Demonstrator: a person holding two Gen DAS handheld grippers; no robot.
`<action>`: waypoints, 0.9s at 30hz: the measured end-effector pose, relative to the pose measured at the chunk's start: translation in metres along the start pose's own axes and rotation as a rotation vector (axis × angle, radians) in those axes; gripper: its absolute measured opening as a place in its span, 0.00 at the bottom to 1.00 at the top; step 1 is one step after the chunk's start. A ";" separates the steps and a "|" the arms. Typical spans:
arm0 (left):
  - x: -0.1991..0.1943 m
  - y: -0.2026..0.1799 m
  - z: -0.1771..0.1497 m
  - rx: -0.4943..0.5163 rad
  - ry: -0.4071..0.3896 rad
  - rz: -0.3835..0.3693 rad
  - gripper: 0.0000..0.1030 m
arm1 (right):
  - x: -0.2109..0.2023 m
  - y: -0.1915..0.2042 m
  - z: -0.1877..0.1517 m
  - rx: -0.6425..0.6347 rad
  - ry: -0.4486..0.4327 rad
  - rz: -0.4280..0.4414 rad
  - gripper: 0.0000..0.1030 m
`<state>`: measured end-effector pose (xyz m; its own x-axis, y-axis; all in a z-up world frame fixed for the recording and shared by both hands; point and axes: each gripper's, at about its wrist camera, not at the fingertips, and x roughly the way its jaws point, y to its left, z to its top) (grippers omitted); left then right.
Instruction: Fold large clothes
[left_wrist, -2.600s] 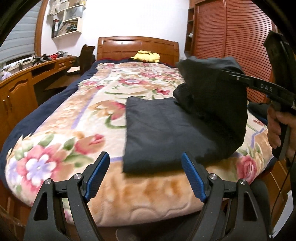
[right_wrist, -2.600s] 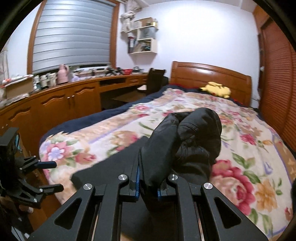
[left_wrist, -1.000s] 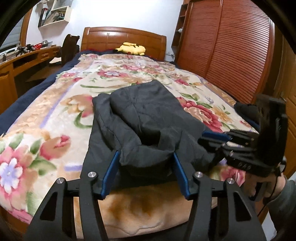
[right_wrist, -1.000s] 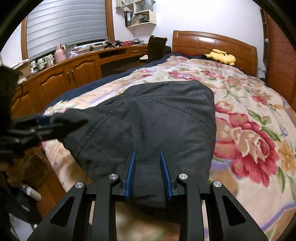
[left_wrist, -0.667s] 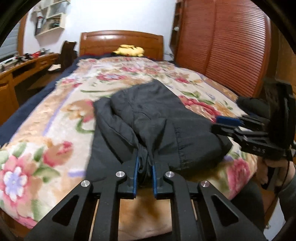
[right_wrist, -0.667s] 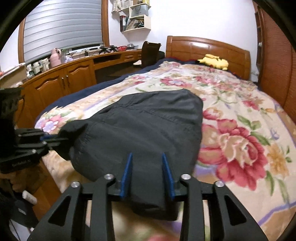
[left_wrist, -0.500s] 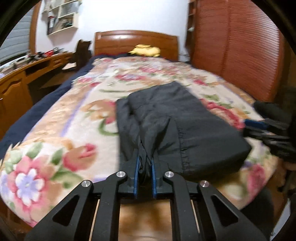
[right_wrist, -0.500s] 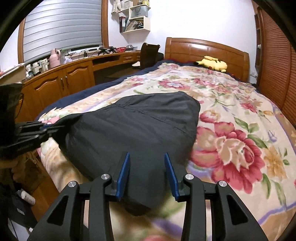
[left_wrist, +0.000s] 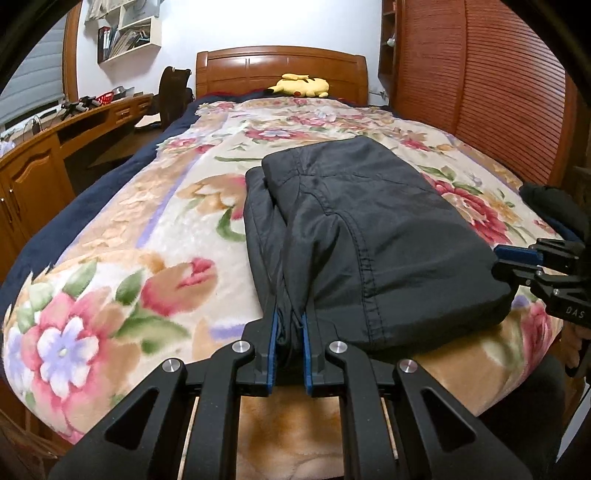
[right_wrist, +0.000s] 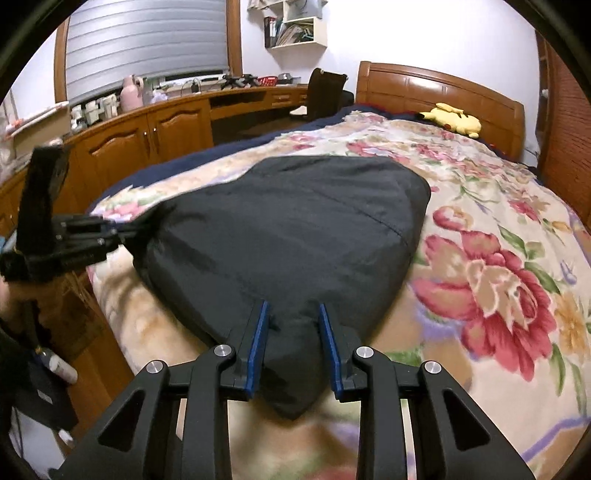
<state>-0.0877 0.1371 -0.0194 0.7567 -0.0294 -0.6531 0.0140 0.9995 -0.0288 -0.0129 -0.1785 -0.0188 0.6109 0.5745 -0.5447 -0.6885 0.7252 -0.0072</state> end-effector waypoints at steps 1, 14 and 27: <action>0.001 -0.001 0.000 0.006 0.000 0.007 0.11 | 0.002 -0.001 -0.001 0.012 0.006 0.004 0.28; -0.025 0.013 -0.015 -0.044 -0.044 -0.035 0.13 | 0.004 0.008 0.000 -0.020 0.008 -0.032 0.28; -0.054 0.020 -0.031 -0.076 -0.091 -0.045 0.44 | 0.006 0.009 -0.003 -0.034 0.001 -0.036 0.28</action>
<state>-0.1482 0.1586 -0.0081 0.8126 -0.0699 -0.5786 0.0028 0.9932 -0.1160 -0.0161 -0.1695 -0.0245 0.6351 0.5475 -0.5448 -0.6788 0.7322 -0.0554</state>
